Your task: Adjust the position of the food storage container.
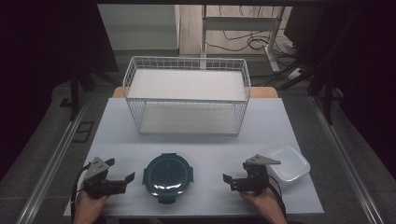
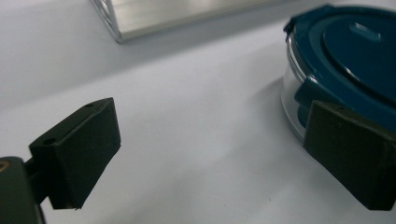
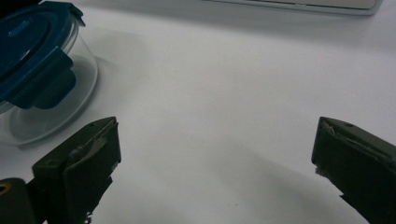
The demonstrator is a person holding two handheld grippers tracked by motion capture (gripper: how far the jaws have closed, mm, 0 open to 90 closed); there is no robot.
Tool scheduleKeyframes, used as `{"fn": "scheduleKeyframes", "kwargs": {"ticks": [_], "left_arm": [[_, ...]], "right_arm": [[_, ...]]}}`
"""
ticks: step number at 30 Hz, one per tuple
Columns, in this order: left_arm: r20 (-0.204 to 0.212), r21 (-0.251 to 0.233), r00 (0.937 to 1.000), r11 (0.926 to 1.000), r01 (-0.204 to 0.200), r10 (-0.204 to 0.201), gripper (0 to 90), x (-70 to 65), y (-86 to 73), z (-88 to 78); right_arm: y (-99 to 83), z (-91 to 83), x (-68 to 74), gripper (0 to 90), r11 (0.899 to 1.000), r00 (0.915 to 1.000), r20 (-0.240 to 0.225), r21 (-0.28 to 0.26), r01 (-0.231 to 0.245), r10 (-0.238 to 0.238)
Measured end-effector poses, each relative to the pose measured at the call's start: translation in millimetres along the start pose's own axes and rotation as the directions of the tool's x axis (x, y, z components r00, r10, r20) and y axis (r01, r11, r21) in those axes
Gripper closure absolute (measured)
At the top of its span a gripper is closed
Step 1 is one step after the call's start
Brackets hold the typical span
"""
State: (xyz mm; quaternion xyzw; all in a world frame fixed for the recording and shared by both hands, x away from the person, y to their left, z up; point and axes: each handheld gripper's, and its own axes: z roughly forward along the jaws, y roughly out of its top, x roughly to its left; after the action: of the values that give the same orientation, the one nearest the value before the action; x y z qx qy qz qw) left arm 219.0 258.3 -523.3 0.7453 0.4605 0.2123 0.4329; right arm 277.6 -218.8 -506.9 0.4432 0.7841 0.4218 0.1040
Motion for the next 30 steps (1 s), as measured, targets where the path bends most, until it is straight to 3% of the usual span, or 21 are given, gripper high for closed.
{"fn": "scheduleKeyframes", "kwargs": {"ticks": [3, 5, 9, 16, 20, 24, 30], "left_arm": [[0.003, 0.001, 0.9999, 0.9999, -0.010, 0.010, 1.8, -2.0, 0.7, -0.1], [0.022, -0.005, 0.9997, 0.9999, -0.013, 0.013, 1.0, -1.2, 0.4, -0.9], [0.050, -0.021, 0.9988, 0.9998, 0.001, 0.000, 0.9, 0.1, 1.0, -3.3], [0.030, -0.002, 0.9990, 0.9994, -0.034, 0.034, 8.0, -3.7, 2.2, -3.0], [0.050, 0.002, 0.9978, 0.9991, -0.043, 0.043, 16.4, -5.3, 2.2, -2.9], [0.071, 0.006, 0.9958, 0.9983, -0.058, 0.057, 22.3, -7.4, 2.8, -3.4], [0.124, 0.029, 0.9902, 0.9973, -0.068, 0.064, 47.0, -11.1, 4.5, -4.5]], "right_arm": [[0.3, -0.4, 2.4, 0.3, 0.999, 0.9986, -0.007, 0.007, 0.052, -0.052], [1.5, -1.3, 3.6, 1.0, 0.998, 0.9976, 0.018, -0.002, 0.067, -0.067], [3.4, -4.9, 4.3, 2.7, 0.996, 0.9957, 0.025, -0.018, 0.090, -0.089], [4.2, -6.1, 6.4, 13.4, 0.992, 0.9907, 0.048, -0.003, 0.128, -0.128], [5.7, -10.7, 10.5, 23.5, 0.986, 0.9834, 0.072, -0.020, 0.168, -0.167], [6.1, -12.4, 10.4, 30.3, 0.984, 0.9818, 0.072, -0.019, 0.177, -0.175], [8.3, -16.6, 12.8, 47.3, 0.982, 0.9805, 0.060, -0.014, 0.188, -0.187]]}}
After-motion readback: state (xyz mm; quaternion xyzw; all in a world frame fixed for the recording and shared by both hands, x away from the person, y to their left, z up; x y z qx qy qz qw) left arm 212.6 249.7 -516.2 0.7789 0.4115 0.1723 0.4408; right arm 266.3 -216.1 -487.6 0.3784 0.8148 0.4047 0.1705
